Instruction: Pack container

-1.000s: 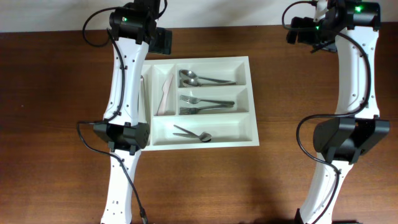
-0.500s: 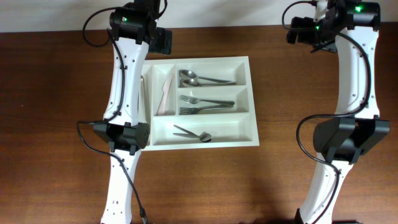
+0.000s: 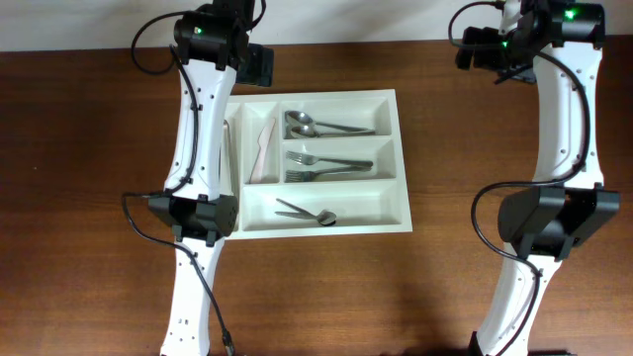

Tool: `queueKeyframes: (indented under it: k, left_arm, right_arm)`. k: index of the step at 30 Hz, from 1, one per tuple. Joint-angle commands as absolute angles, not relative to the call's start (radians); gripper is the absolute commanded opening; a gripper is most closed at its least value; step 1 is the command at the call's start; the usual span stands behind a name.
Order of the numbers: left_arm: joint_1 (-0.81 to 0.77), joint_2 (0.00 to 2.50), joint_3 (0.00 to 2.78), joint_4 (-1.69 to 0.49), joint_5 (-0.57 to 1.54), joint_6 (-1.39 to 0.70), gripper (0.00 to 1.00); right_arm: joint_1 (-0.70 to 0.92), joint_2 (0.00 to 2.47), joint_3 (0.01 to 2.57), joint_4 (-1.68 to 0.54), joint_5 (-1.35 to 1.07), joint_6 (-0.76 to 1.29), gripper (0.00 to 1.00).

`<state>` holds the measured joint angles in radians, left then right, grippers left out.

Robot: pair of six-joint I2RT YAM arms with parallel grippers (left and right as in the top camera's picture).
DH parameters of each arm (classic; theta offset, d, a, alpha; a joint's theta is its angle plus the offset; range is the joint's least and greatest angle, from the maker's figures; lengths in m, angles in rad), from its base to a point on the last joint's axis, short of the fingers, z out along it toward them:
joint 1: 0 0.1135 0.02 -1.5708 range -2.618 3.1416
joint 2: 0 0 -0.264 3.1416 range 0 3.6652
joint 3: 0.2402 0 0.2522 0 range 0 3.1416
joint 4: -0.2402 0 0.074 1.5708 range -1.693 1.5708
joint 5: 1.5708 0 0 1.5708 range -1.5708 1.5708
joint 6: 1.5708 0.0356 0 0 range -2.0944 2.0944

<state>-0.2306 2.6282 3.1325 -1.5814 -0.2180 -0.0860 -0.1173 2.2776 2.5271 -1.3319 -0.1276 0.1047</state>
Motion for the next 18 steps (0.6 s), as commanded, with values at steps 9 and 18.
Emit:
queueKeyframes:
  k: [9,18]
  left_arm:
    - [-0.223,2.261,3.085,-1.504,-0.179,-0.081,0.99]
    - [-0.22,1.942,2.727,-1.361,-0.257,-0.081,0.99]
  right_arm:
    - [-0.118,2.281,2.522,-1.332,-0.122,0.11,0.99]
    - [-0.118,2.281,2.522,-1.332,-0.122,0.11,0.99]
